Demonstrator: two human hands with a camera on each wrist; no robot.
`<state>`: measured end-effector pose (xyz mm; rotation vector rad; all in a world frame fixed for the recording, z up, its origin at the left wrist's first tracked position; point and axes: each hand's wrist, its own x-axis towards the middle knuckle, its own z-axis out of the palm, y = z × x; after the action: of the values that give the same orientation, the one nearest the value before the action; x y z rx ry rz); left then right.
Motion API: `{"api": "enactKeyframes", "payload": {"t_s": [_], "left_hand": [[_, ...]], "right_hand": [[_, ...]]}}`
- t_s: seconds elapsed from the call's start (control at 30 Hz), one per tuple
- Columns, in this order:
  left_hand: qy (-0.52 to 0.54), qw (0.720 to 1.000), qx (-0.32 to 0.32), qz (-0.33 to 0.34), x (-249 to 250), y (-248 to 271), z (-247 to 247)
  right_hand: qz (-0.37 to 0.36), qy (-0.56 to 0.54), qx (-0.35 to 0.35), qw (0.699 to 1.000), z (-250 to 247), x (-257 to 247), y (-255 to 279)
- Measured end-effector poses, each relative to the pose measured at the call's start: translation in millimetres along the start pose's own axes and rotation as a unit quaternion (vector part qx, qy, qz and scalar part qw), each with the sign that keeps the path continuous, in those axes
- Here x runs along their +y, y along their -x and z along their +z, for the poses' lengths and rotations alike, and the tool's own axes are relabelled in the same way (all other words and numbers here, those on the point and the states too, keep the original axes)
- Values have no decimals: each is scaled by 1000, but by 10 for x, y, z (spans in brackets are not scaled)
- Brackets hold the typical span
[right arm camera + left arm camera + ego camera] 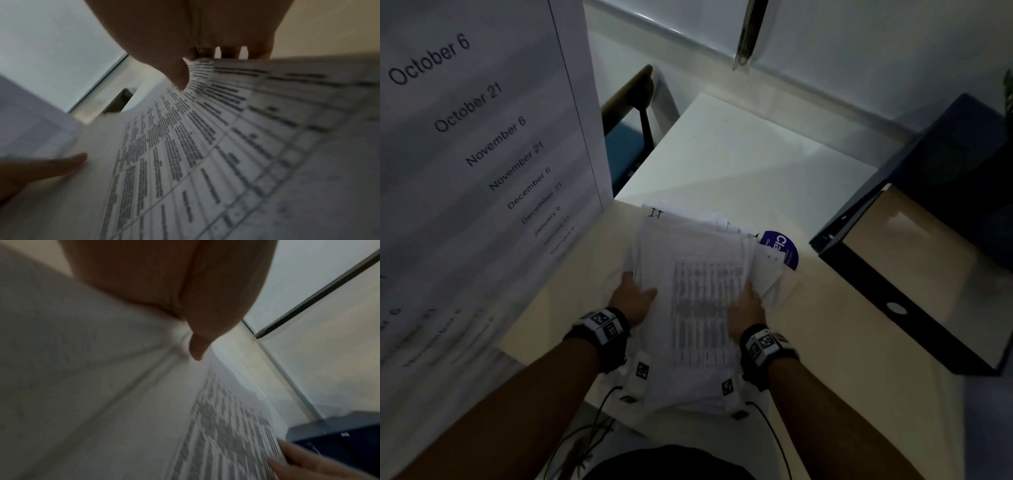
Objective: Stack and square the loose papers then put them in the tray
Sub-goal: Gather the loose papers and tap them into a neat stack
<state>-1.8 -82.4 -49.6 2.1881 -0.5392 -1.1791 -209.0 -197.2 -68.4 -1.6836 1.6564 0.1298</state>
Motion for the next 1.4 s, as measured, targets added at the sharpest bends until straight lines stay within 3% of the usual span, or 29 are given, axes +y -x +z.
{"api": "enactKeyframes", "payload": {"t_s": [0.13, 0.2, 0.3, 0.4, 0.5, 0.6, 0.77, 0.83, 0.93, 1.0, 1.1, 1.3, 1.4], "left_hand": [[48, 992, 21, 114, 85, 213, -88], [85, 982, 22, 169, 154, 368, -252], [151, 970, 36, 188, 399, 633, -549], [204, 951, 50, 226, 650, 797, -757], [179, 937, 105, 282, 853, 858, -829], [98, 939, 115, 310, 806, 691, -815], [111, 956, 68, 264, 643, 521, -595], [108, 958, 88, 249, 688, 542, -510], [179, 950, 137, 217, 829, 675, -519], [212, 936, 147, 241, 896, 753, -616], [239, 905, 149, 318, 982, 866, -716], [261, 869, 102, 407, 1032, 865, -603], [248, 874, 99, 406, 1023, 850, -600]], "right_hand": [[-59, -14, 4, 998, -24, 113, 17], [-83, -128, 10, 988, -242, 93, 79], [-184, -352, -6, 918, -682, -140, 296], [-253, -402, 20, 880, -1138, -464, 616], [-312, -424, 67, 848, -1378, -618, 849], [-318, -408, 94, 850, -1343, -627, 896], [-277, -399, 59, 872, -1182, -610, 783], [-249, -390, 56, 885, -1132, -621, 743], [-239, -401, 87, 880, -1161, -649, 750], [-270, -408, 126, 863, -1268, -644, 785], [-297, -459, 118, 829, -1391, -596, 837], [-323, -448, 114, 826, -1324, -662, 850], [-342, -453, 120, 815, -1376, -698, 938]]}}
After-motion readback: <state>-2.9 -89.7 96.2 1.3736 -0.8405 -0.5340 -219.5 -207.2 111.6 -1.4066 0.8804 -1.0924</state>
